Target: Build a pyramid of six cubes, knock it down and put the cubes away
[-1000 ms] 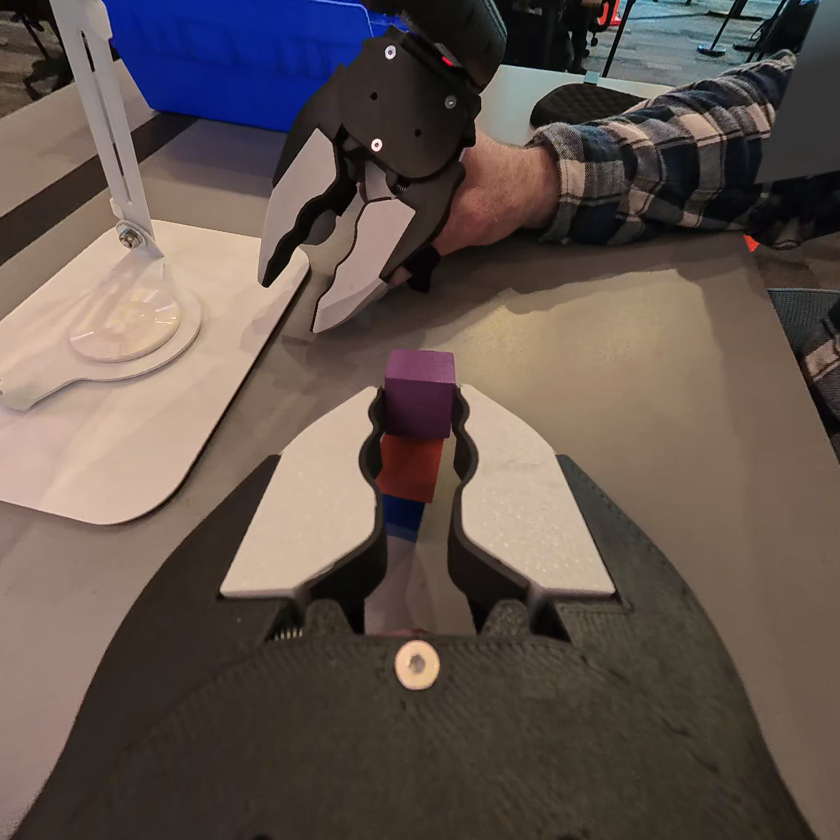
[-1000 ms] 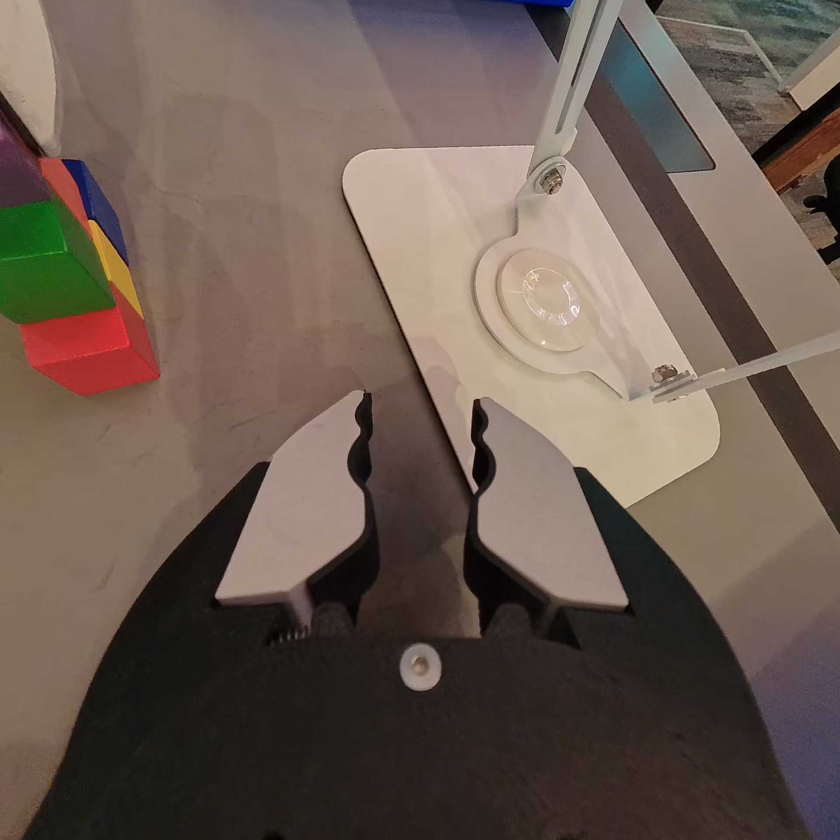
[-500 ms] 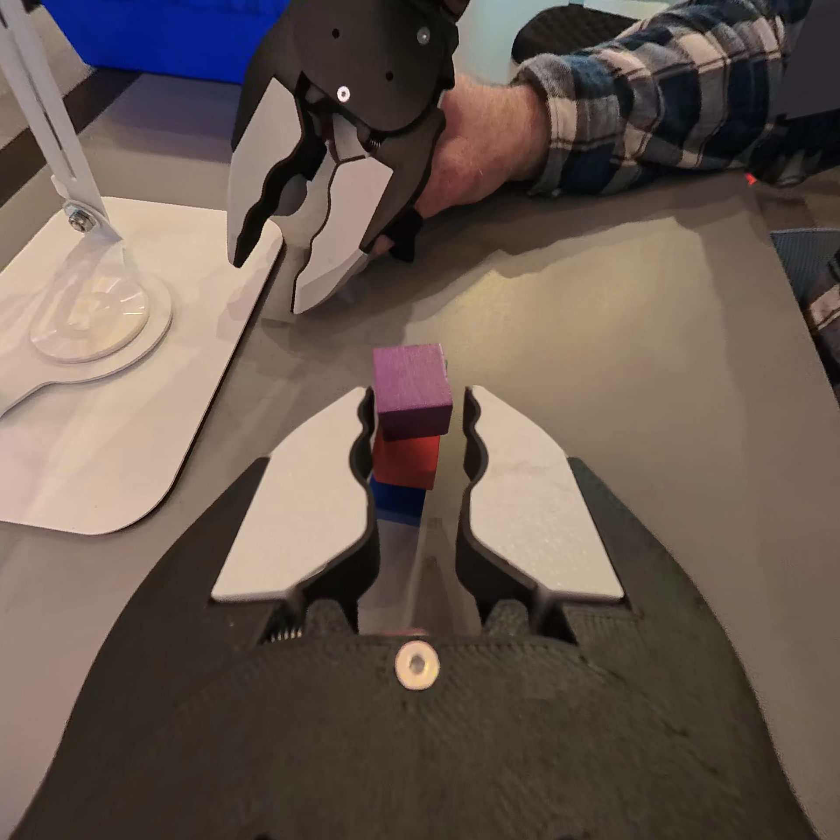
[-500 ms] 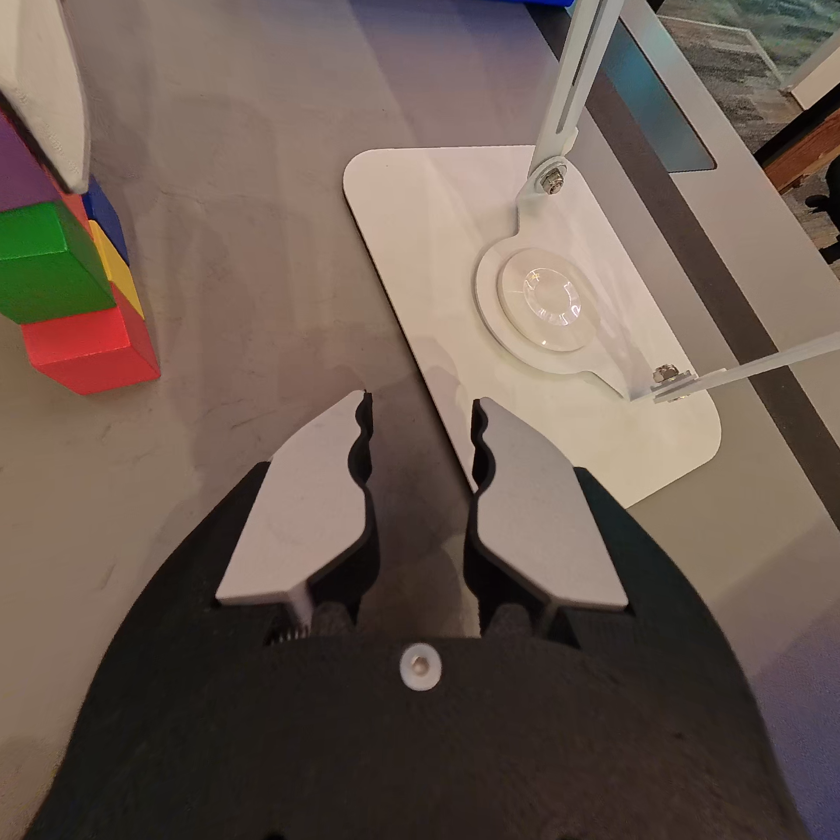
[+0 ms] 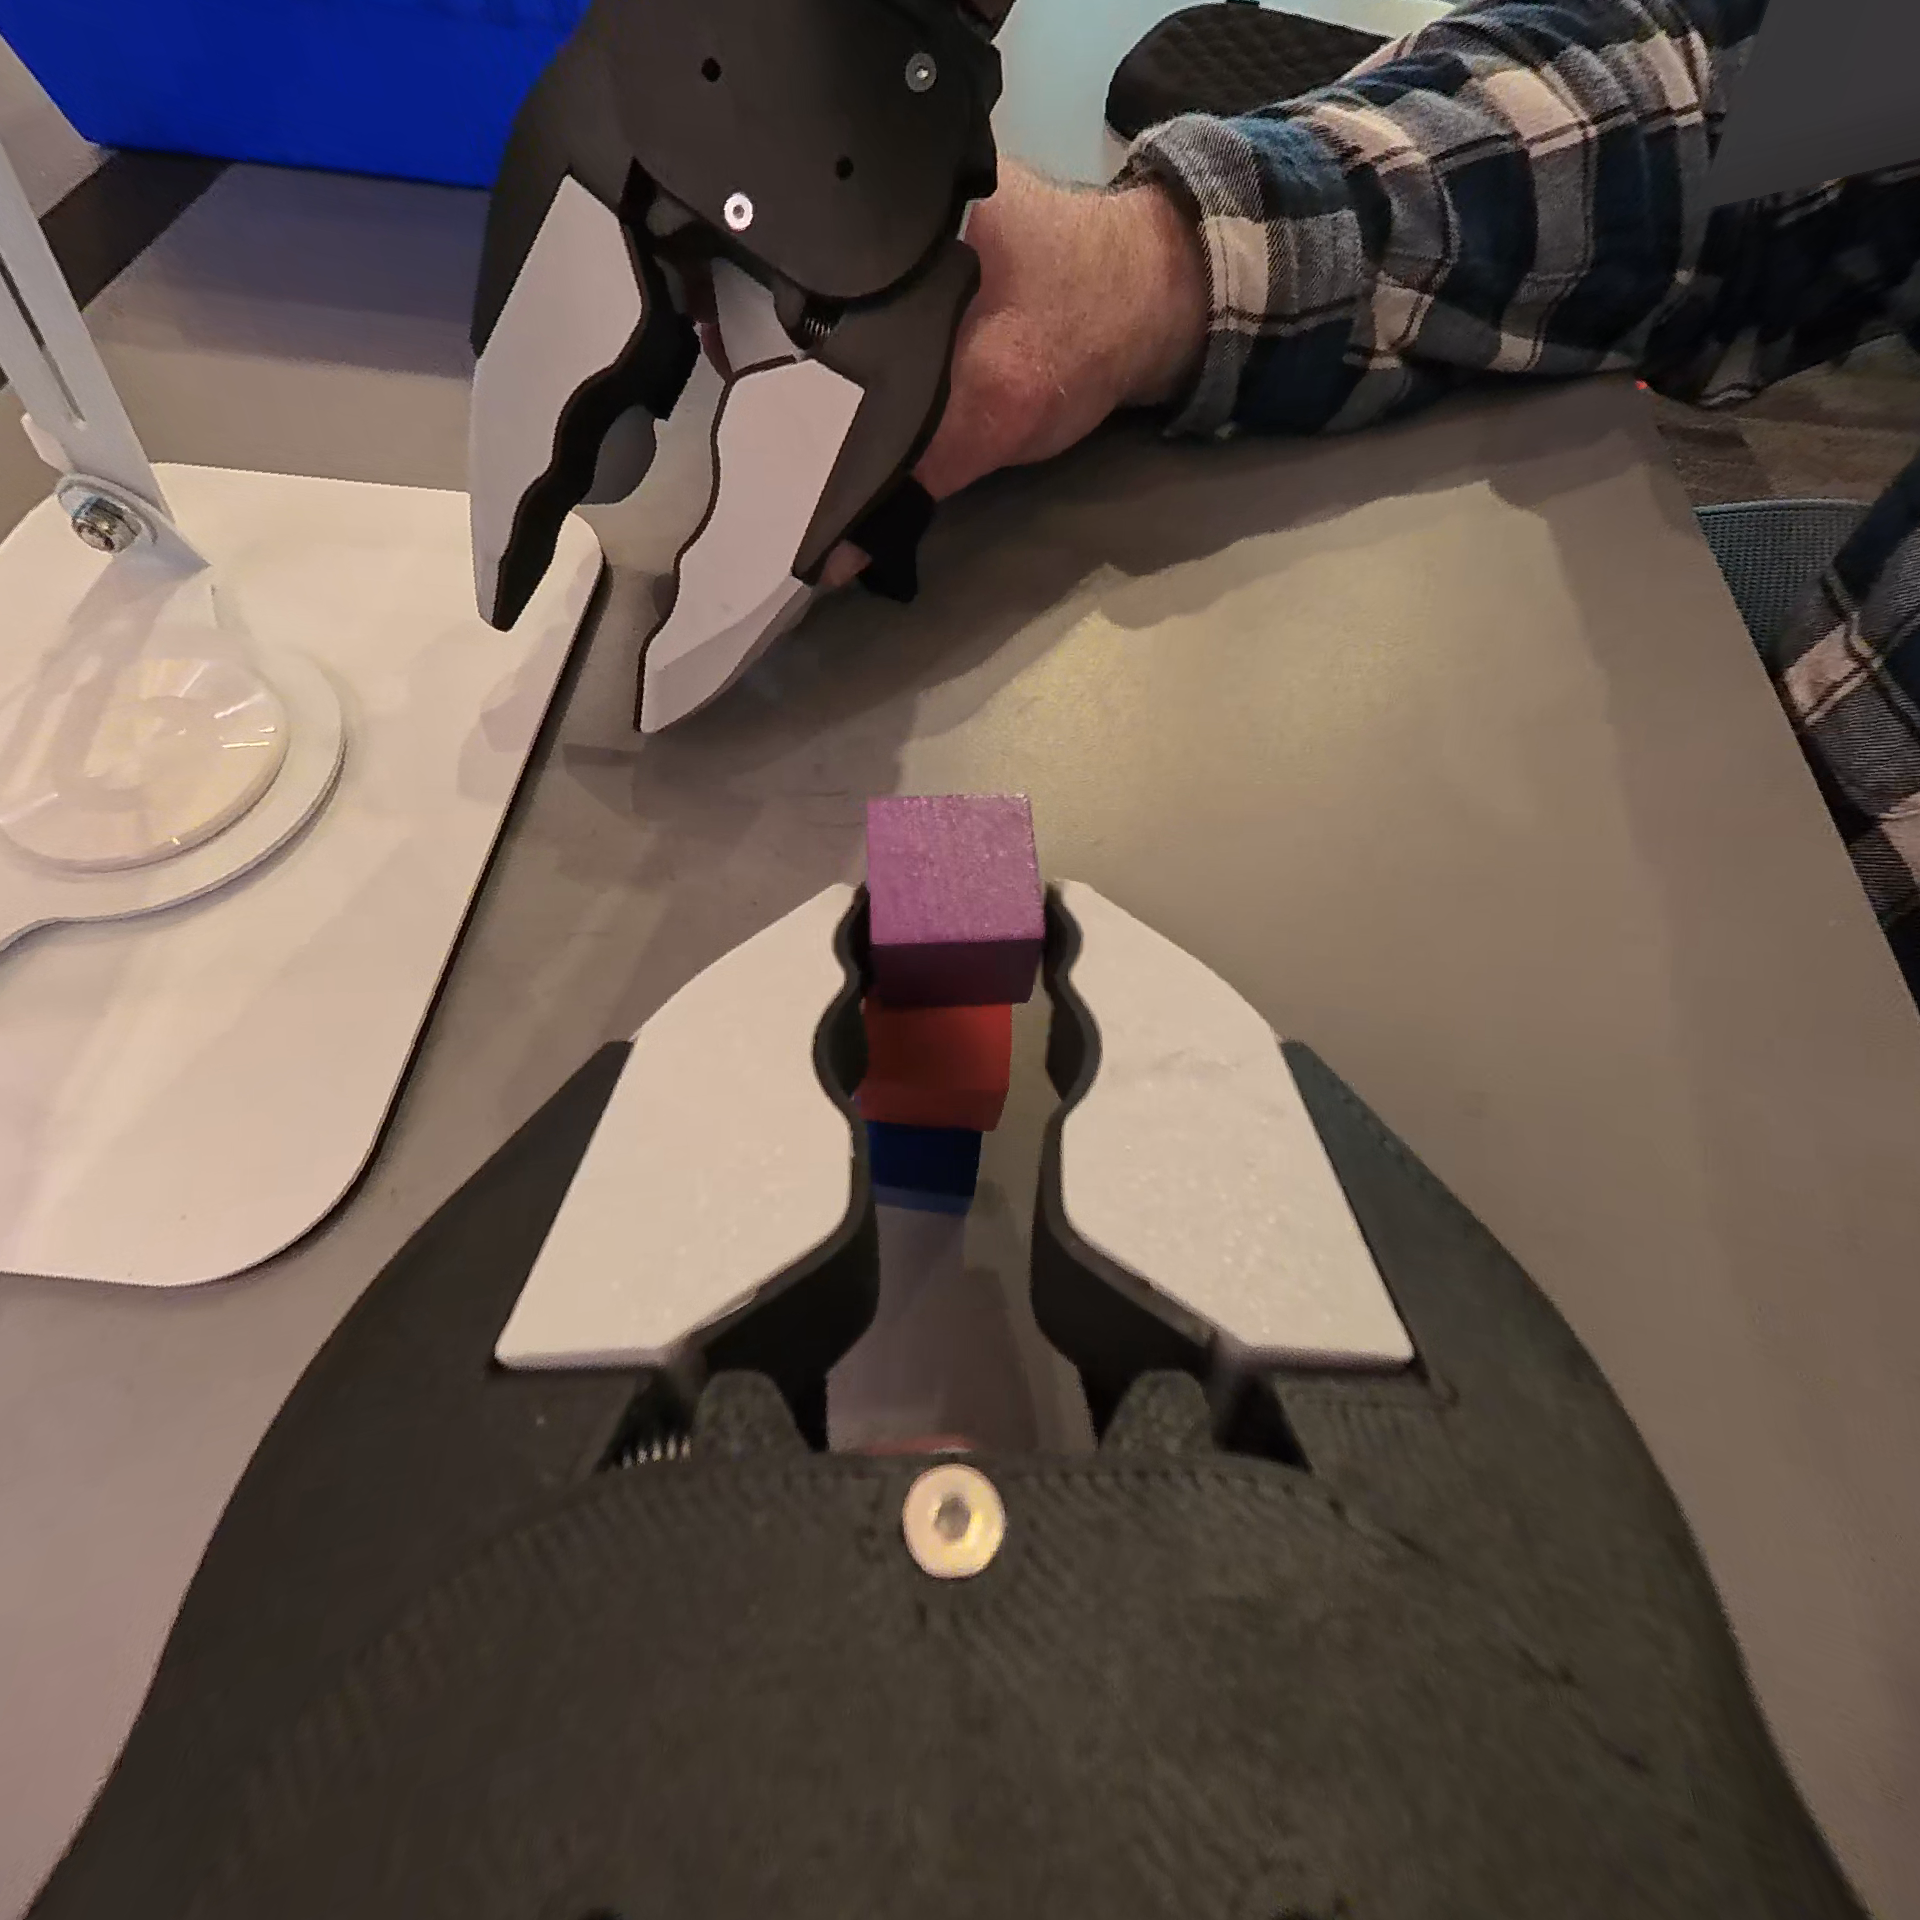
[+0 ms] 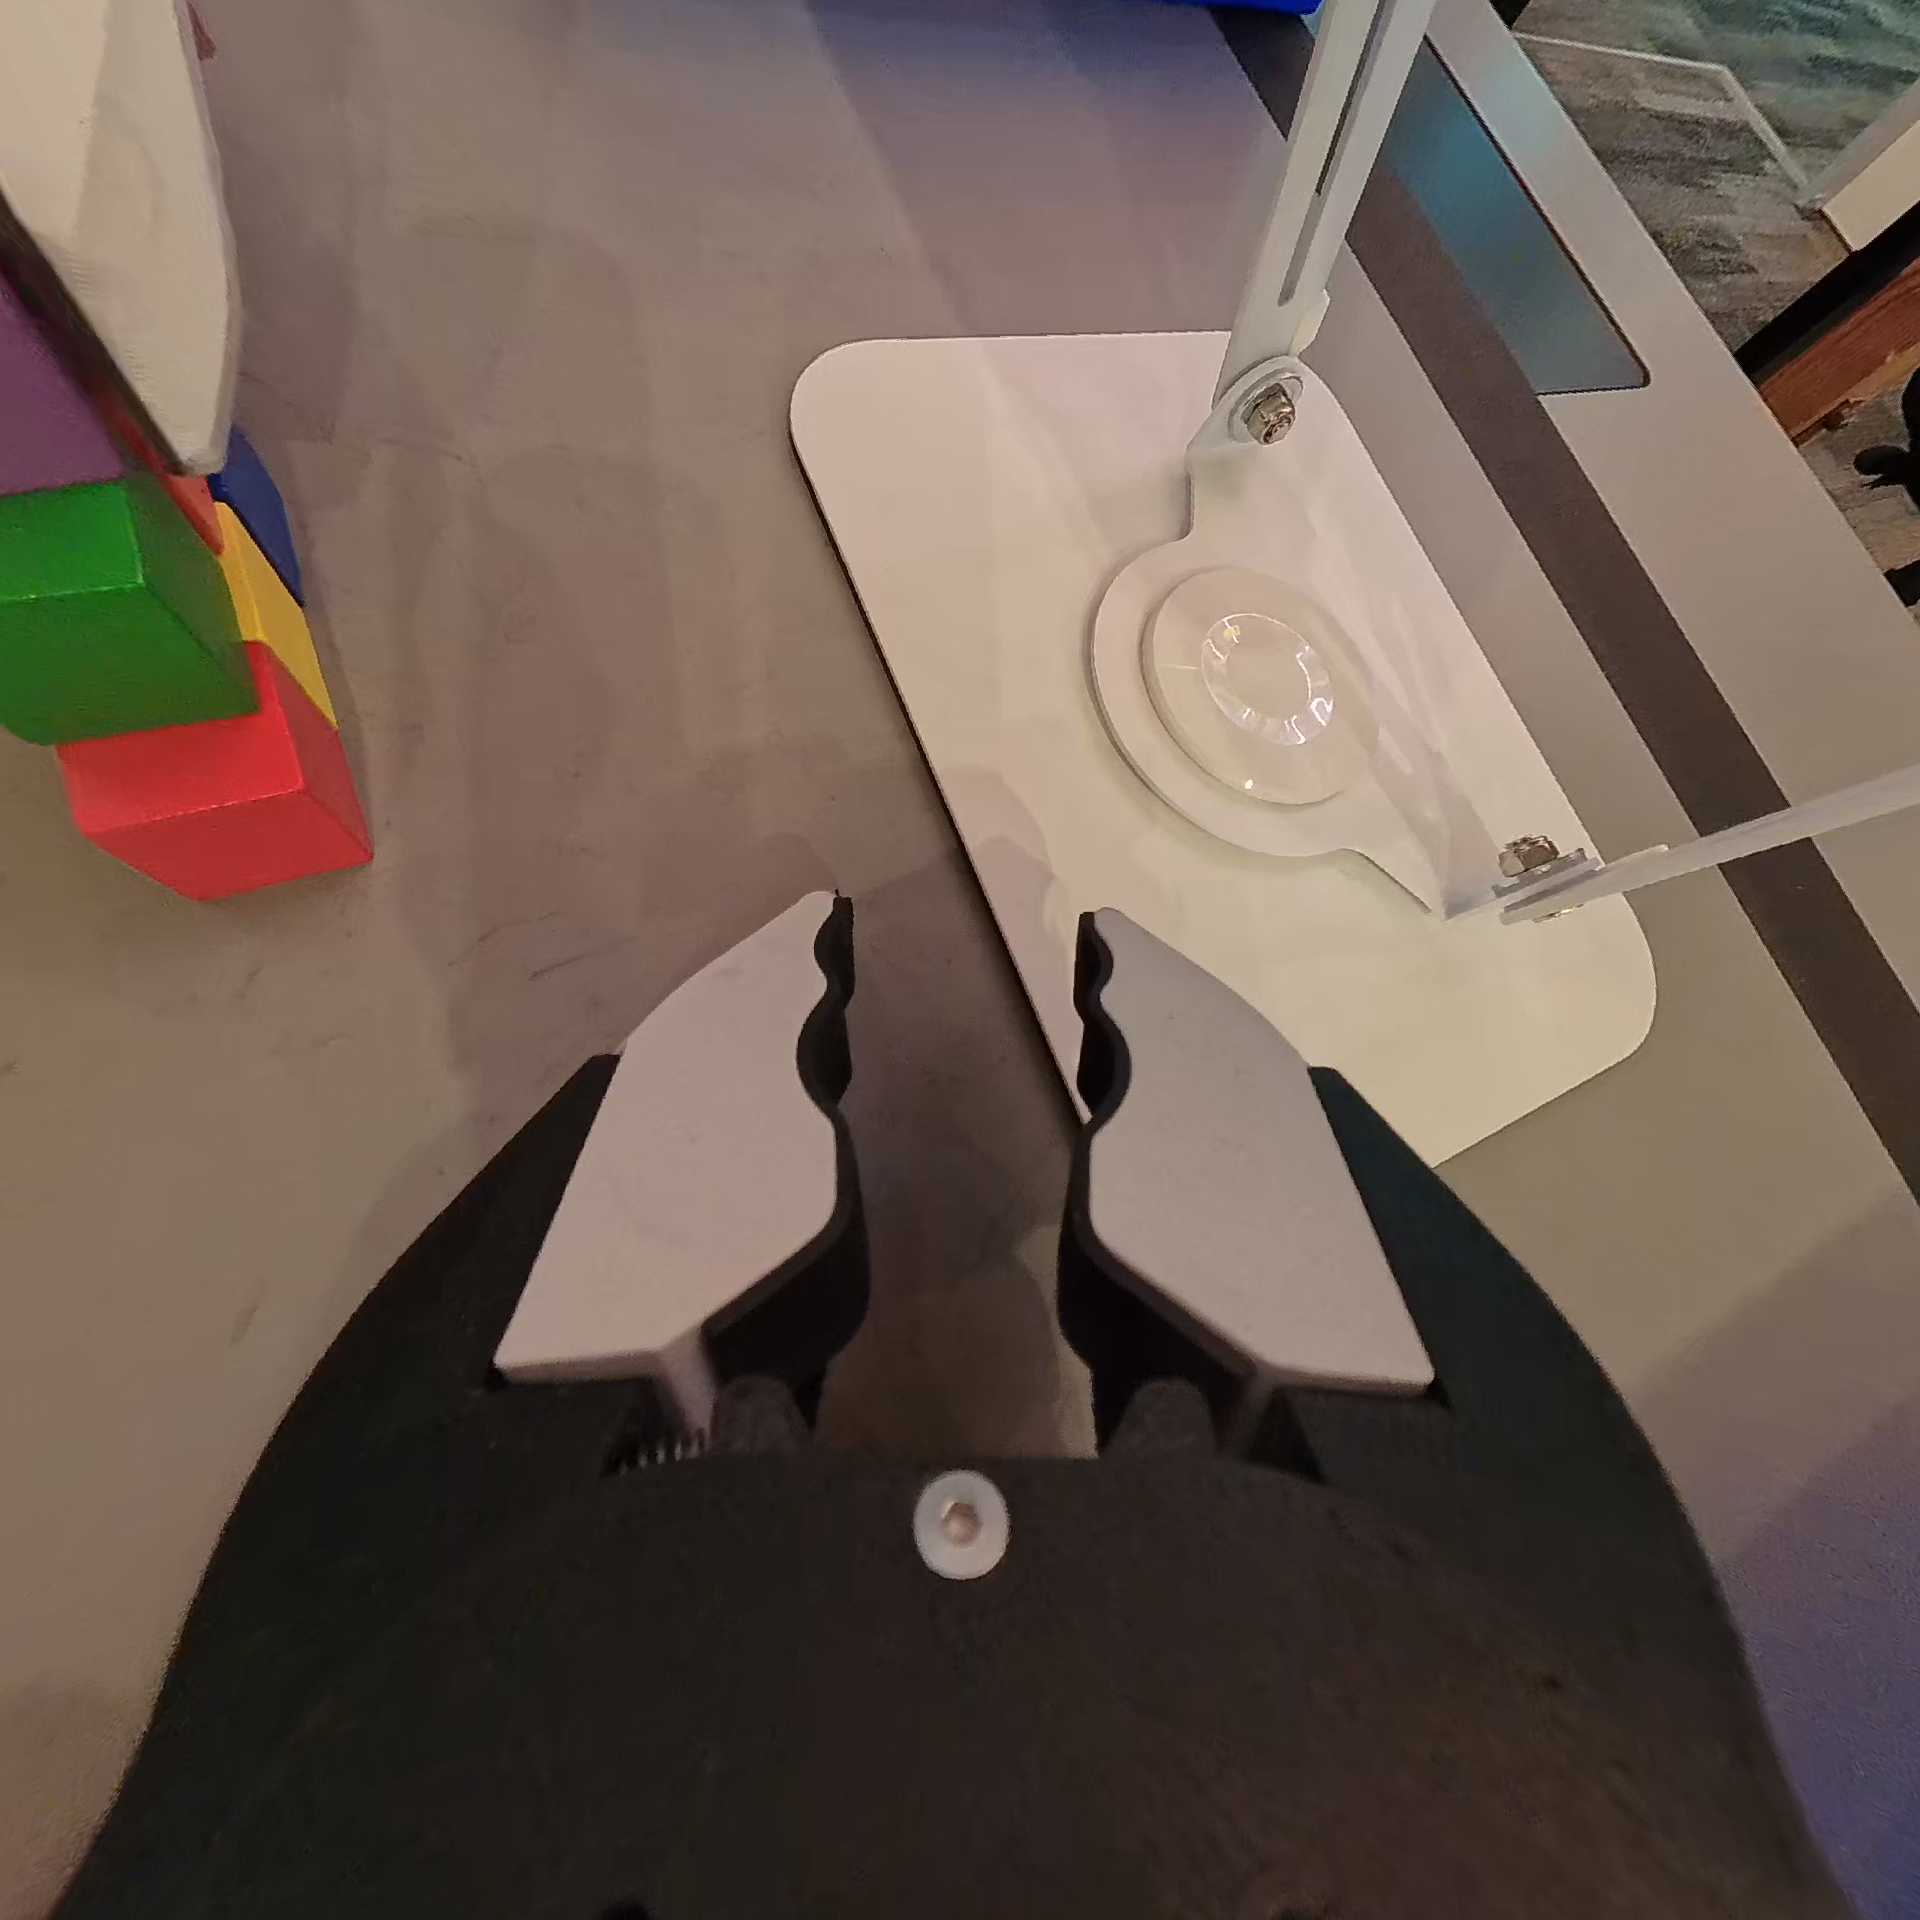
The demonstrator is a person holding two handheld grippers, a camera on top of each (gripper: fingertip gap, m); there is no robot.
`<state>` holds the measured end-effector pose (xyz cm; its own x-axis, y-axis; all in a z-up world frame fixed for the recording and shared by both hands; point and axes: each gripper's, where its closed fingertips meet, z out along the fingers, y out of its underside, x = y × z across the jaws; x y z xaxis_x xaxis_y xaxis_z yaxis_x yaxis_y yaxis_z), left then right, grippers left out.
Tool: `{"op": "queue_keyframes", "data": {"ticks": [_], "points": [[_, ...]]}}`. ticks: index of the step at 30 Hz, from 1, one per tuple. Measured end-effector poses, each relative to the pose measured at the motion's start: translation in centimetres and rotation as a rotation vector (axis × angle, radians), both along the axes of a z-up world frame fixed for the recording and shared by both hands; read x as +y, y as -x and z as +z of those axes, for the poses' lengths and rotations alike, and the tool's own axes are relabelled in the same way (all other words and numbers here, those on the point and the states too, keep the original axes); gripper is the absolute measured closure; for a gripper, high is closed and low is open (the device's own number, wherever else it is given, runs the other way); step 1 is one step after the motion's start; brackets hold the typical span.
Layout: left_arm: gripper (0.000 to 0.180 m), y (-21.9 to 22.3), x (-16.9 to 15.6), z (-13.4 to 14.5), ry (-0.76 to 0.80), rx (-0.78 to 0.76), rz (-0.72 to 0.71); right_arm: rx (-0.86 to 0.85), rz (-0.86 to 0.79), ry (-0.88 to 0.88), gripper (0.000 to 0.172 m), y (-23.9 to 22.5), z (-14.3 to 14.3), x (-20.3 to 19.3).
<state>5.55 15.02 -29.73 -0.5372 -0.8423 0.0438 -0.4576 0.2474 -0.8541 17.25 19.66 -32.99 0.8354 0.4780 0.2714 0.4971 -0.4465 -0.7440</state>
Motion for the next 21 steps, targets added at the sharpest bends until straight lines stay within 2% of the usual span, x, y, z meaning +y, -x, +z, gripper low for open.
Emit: {"op": "queue_keyframes", "data": {"ticks": [6,8,13,21], "points": [[0.123,0.4,0.0,-0.1,0.009,0.008,0.013,-0.001,-0.001,-0.001,0.131,0.0,0.0,0.0],[0.119,0.6,0.2,-0.4,-0.012,0.02,0.027,-0.005,0.003,-0.009,0.127,0.1,0.1,0.0],[0.119,1.2,0.6,-0.9,-0.033,0.02,0.069,-0.015,0.043,-0.03,0.12,0.7,0.3,-0.3],[0.121,2.0,1.8,-1.5,-0.055,0.026,0.134,0.0,0.034,-0.012,0.119,0.8,0.2,-0.7]]}}
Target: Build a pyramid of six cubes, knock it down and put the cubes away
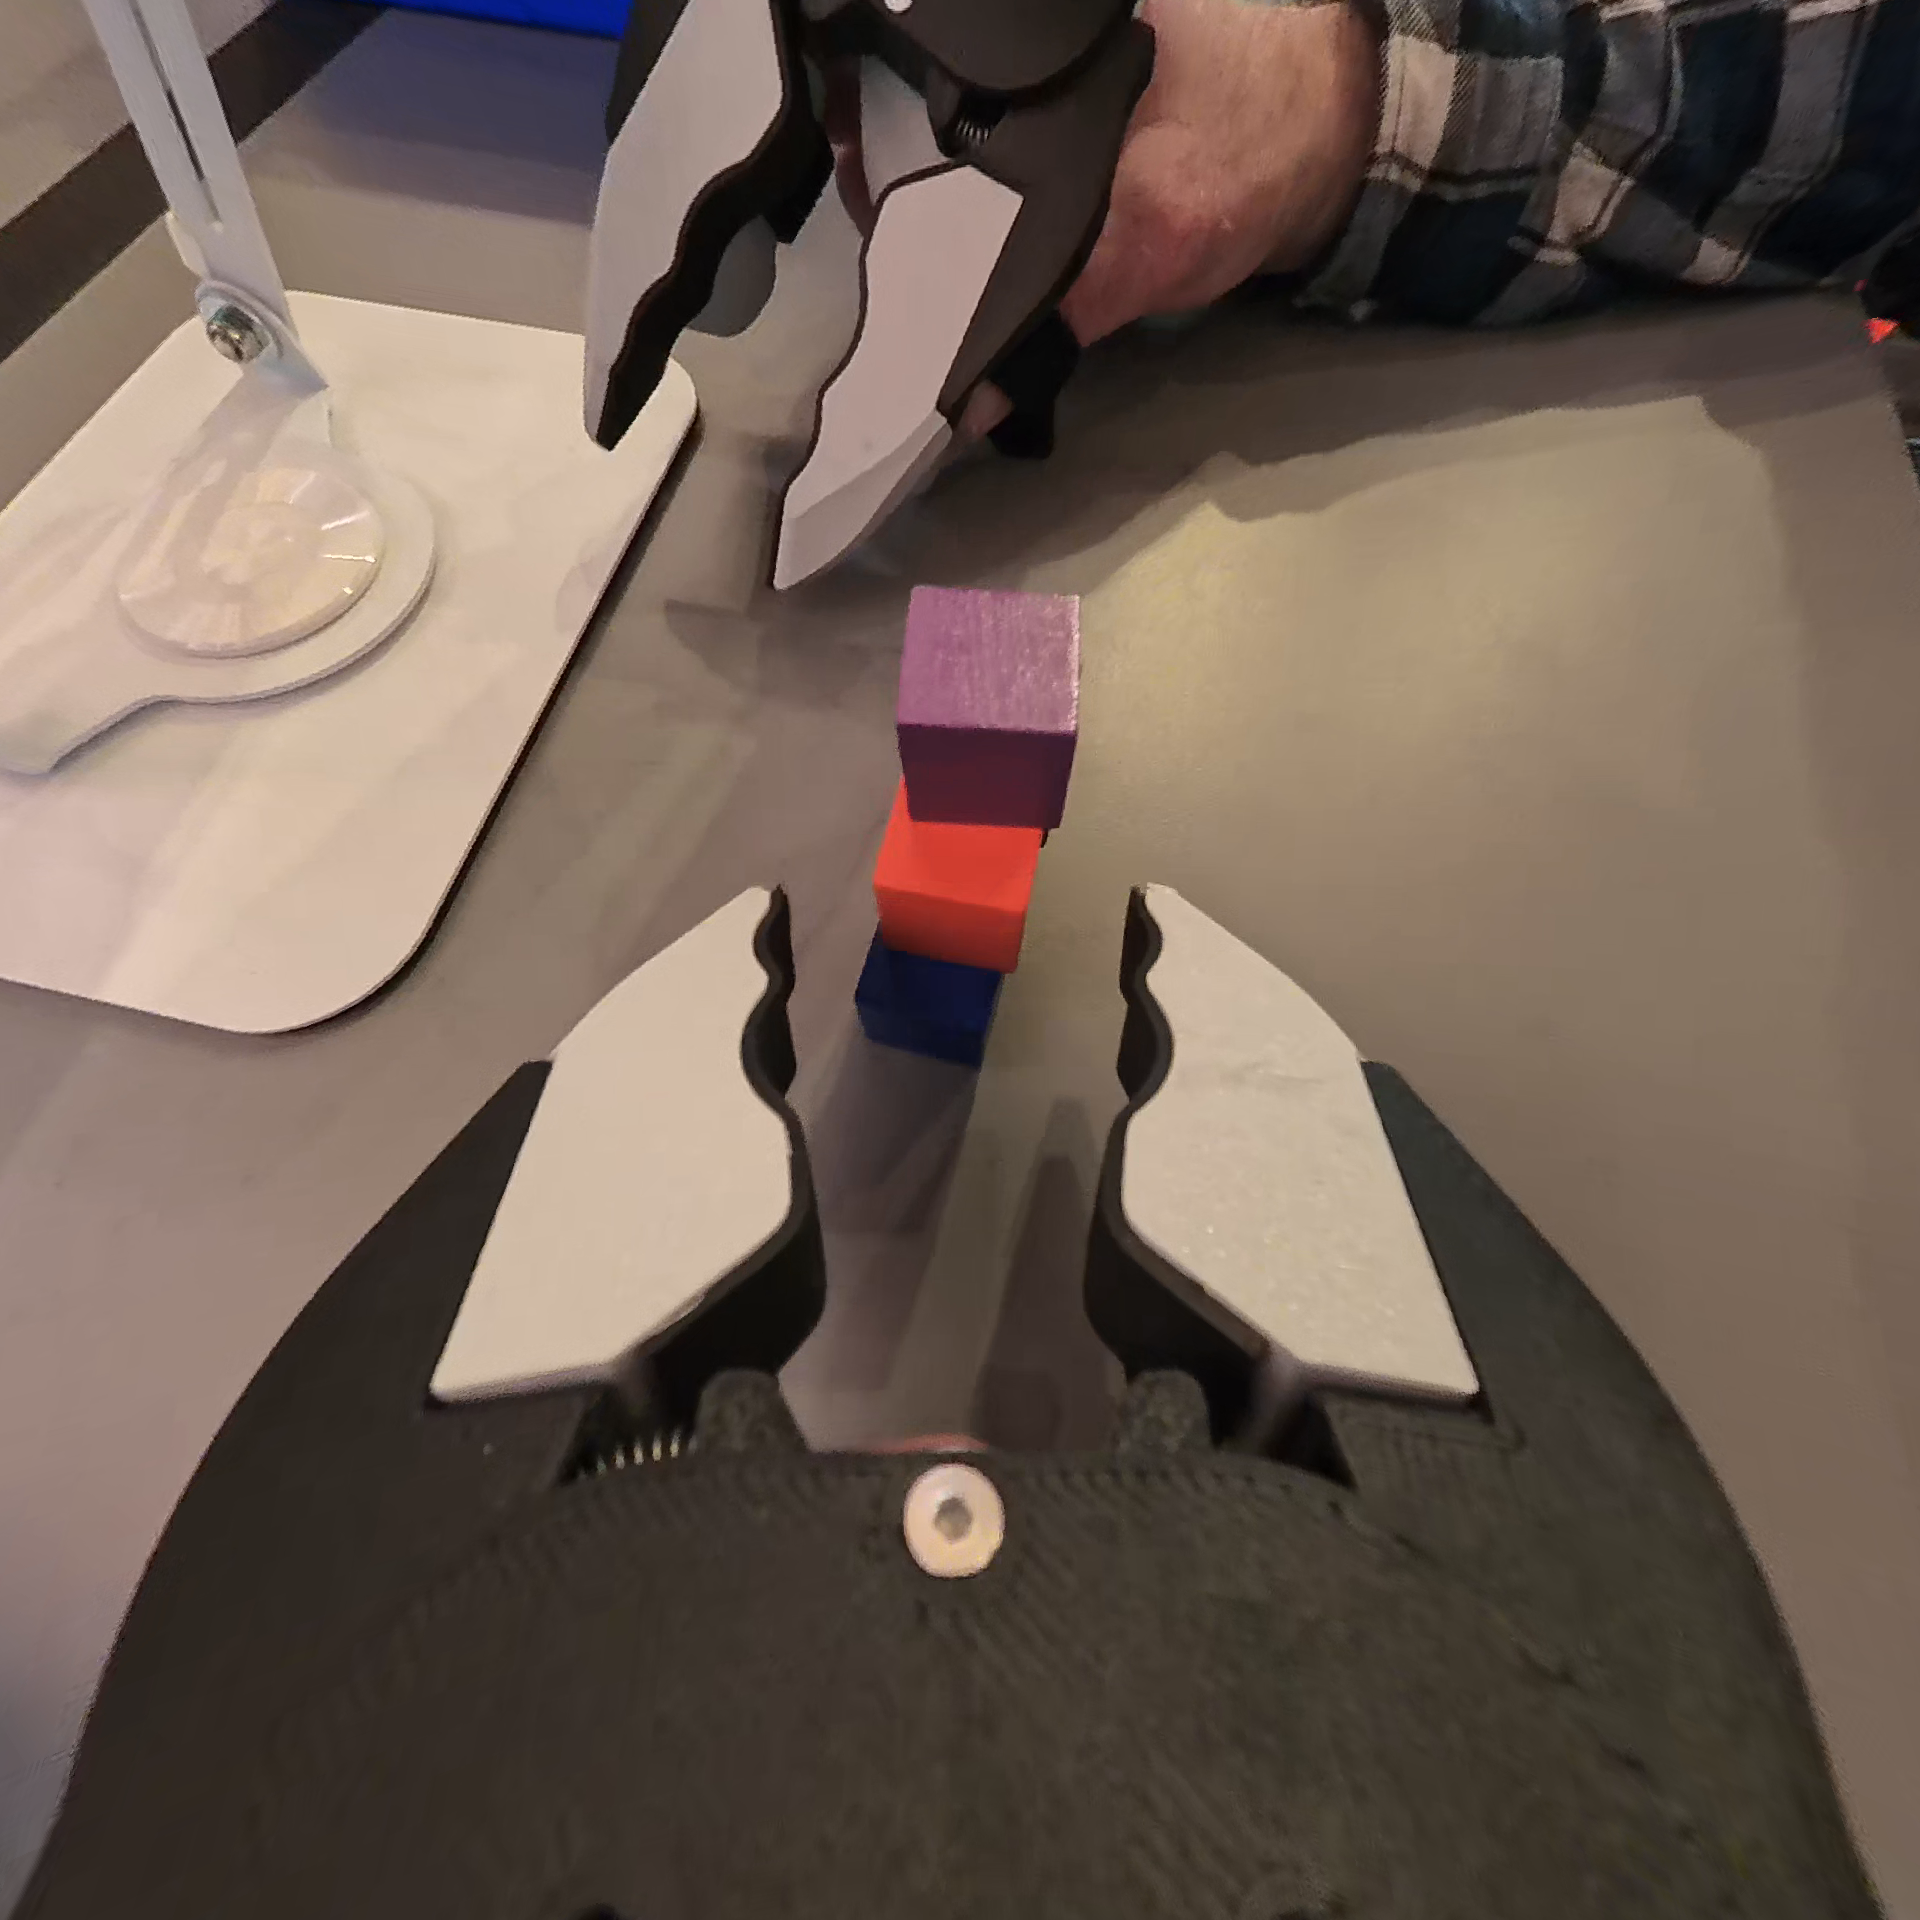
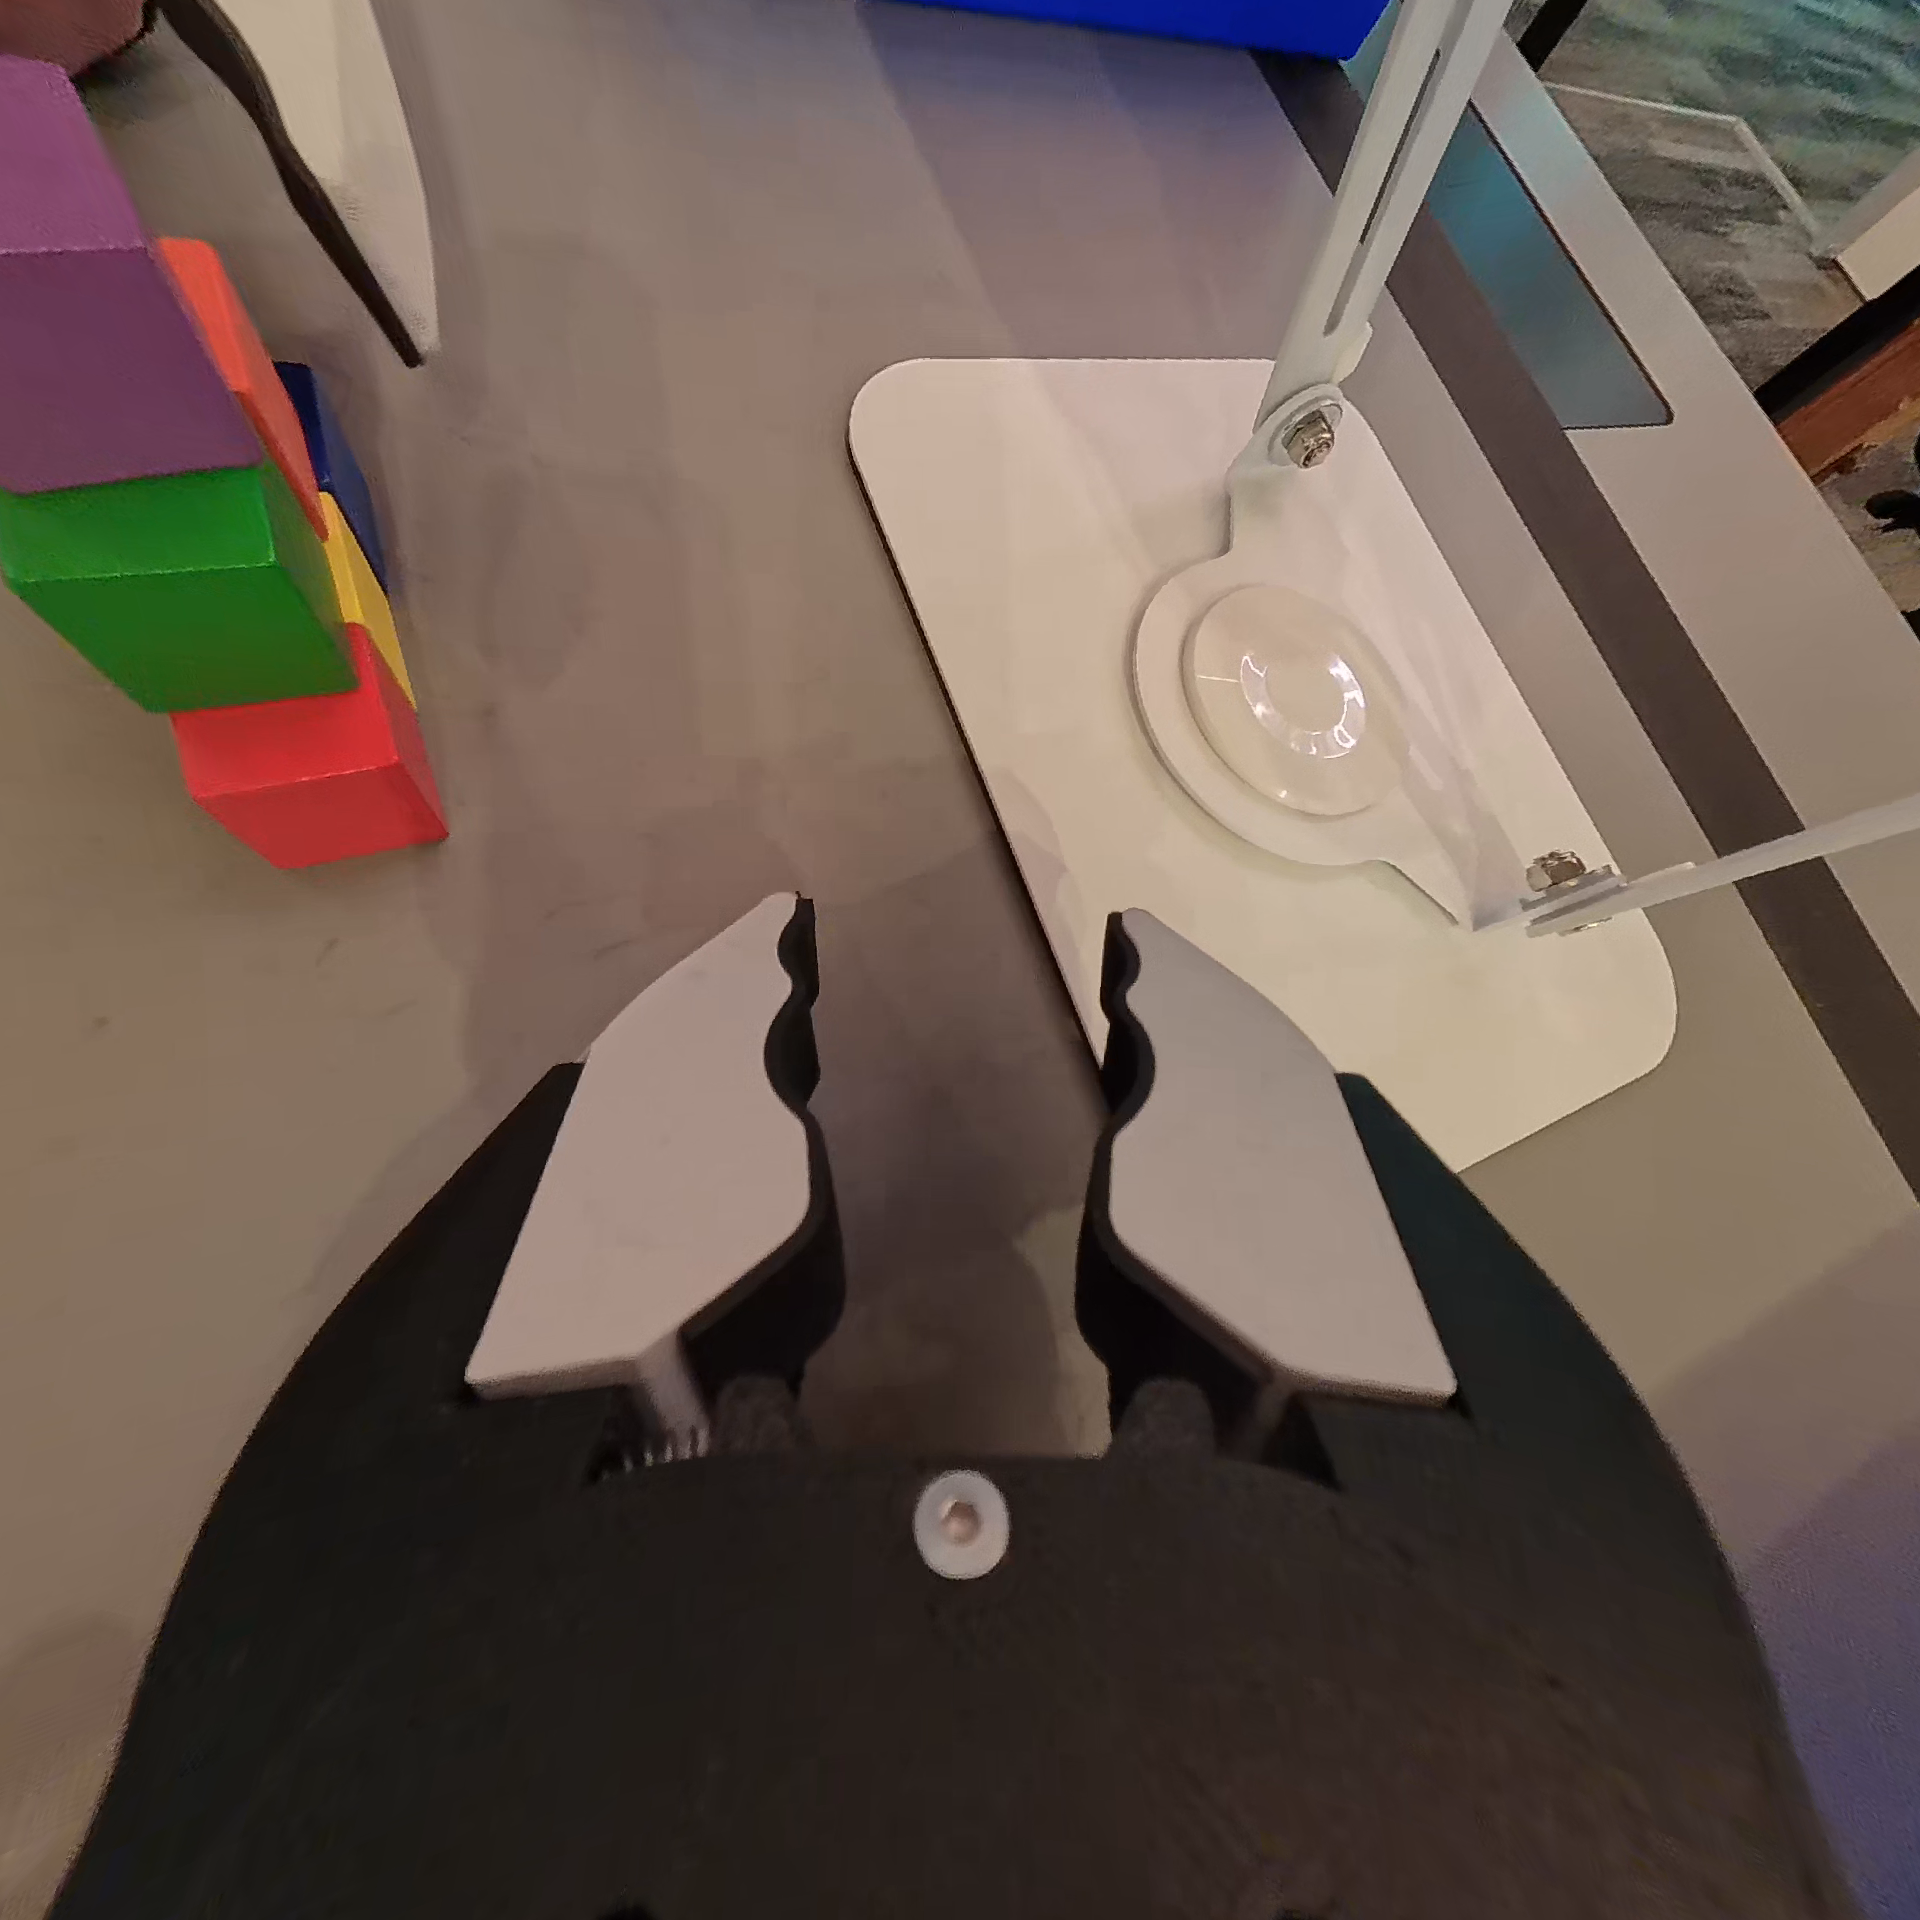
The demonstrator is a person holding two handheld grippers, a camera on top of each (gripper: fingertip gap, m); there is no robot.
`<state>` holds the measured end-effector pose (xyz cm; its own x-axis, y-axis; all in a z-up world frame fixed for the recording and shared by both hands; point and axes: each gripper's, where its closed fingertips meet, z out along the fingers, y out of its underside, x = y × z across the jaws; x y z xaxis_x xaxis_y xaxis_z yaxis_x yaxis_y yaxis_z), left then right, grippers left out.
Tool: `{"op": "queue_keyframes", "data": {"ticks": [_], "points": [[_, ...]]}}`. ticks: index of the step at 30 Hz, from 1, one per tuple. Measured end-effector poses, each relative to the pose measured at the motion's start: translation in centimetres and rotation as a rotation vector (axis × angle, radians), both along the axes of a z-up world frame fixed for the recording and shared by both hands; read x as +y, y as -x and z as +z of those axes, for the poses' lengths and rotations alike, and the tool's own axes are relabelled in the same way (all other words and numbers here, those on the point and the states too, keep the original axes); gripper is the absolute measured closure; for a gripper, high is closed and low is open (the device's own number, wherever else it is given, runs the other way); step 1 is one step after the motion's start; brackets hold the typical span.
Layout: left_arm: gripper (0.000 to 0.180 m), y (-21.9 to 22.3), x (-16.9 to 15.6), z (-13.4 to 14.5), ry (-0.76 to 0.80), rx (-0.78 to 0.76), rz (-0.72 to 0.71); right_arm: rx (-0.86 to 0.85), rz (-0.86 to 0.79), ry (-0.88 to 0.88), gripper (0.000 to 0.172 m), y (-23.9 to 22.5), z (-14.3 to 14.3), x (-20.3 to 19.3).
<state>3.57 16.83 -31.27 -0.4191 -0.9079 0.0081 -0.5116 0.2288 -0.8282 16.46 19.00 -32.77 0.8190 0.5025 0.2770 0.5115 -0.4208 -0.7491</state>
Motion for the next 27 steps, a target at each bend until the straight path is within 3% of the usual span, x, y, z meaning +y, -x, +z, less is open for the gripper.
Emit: {"op": "queue_keyframes", "data": {"ticks": [13,27], "points": [[0.125,-0.3,0.7,-0.8,-0.051,0.032,0.01,0.165,0.239,0.049,0.113,5.8,1.0,-3.4],[0.139,0.6,0.9,-2.4,-0.106,0.127,-0.034,0.091,0.295,0.155,0.133,8.4,-0.9,-3.9]]}}
